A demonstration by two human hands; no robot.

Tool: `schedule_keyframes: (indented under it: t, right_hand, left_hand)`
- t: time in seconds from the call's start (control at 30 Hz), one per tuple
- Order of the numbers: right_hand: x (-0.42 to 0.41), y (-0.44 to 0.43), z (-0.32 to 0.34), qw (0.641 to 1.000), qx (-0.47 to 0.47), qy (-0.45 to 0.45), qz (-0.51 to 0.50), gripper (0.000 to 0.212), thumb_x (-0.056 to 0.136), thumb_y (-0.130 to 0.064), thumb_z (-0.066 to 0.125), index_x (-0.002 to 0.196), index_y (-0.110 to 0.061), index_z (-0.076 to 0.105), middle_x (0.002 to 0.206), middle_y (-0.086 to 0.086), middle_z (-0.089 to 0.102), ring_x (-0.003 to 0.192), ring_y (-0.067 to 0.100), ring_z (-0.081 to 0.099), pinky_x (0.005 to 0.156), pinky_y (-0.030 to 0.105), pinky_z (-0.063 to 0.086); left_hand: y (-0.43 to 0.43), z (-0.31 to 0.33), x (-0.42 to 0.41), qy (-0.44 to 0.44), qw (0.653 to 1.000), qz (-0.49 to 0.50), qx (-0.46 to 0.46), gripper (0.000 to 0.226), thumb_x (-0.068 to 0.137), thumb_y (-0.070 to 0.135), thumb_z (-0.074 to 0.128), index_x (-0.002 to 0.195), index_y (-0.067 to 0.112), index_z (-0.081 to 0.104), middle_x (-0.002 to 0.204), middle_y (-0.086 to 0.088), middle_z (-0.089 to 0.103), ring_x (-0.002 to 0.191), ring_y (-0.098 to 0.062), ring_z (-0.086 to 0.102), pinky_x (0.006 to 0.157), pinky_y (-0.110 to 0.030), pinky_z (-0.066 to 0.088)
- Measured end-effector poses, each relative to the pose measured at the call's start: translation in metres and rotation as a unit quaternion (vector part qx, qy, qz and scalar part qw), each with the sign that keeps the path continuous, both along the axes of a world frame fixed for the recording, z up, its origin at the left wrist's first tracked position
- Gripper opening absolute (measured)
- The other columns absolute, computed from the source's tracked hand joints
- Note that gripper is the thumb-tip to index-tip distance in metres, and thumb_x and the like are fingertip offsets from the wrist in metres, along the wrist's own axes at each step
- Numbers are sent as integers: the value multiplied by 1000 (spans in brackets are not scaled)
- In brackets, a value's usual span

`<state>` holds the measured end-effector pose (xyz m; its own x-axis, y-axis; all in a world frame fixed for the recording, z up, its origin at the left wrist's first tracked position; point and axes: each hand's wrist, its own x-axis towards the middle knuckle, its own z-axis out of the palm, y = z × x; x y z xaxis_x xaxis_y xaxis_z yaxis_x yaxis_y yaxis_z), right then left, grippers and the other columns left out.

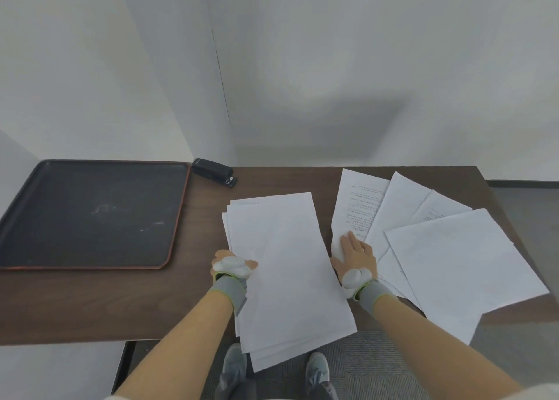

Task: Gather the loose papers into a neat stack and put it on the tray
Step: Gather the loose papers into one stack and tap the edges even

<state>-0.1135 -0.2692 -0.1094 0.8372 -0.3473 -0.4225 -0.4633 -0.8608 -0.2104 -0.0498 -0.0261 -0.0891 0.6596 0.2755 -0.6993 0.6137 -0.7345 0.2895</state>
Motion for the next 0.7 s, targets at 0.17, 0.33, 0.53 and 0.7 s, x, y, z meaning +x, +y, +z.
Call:
schedule_keyframes:
  t: [0.17, 0.33, 0.53, 0.7]
  right_hand:
    - [1, 5, -2, 999, 27, -12, -27, 62, 91, -39, 44, 147, -24, 20, 159, 0, 13, 142, 28, 15, 114, 38, 23]
    - [6, 6, -1, 998, 48, -18, -43, 60, 90, -43, 43, 145, -35, 22, 158, 0, 15, 142, 28, 16, 115, 40, 22]
    - [25, 7, 15, 992, 88, -22, -88, 65, 88, -58, 41, 140, -20, 37, 154, 7, 23, 139, 30, 24, 114, 40, 22]
    - [49, 18, 50, 891, 413, -105, -159, 83, 83, -46, 62, 148, -15, 19, 143, 1, 43, 134, 19, 41, 108, 30, 36]
  left_hand:
    - [-5, -7, 4, -33, 997, 5, -64, 37, 90, 19, 56, 59, 18, 36, 64, 3, 36, 71, -19, 46, 67, -22, 33]
    - [-8, 6, 13, -89, 987, 32, -131, 18, 85, 0, 55, 73, 11, 49, 74, 0, 47, 69, -20, 52, 64, -20, 47]
    - [0, 50, 29, -223, 944, 29, -241, 37, 84, 4, 62, 120, 3, 53, 116, -15, 63, 94, -26, 60, 82, -34, 46]
    - [13, 97, 39, -233, 903, -32, -361, 38, 84, -4, 61, 122, 2, 56, 124, -16, 62, 111, -35, 60, 98, -50, 48]
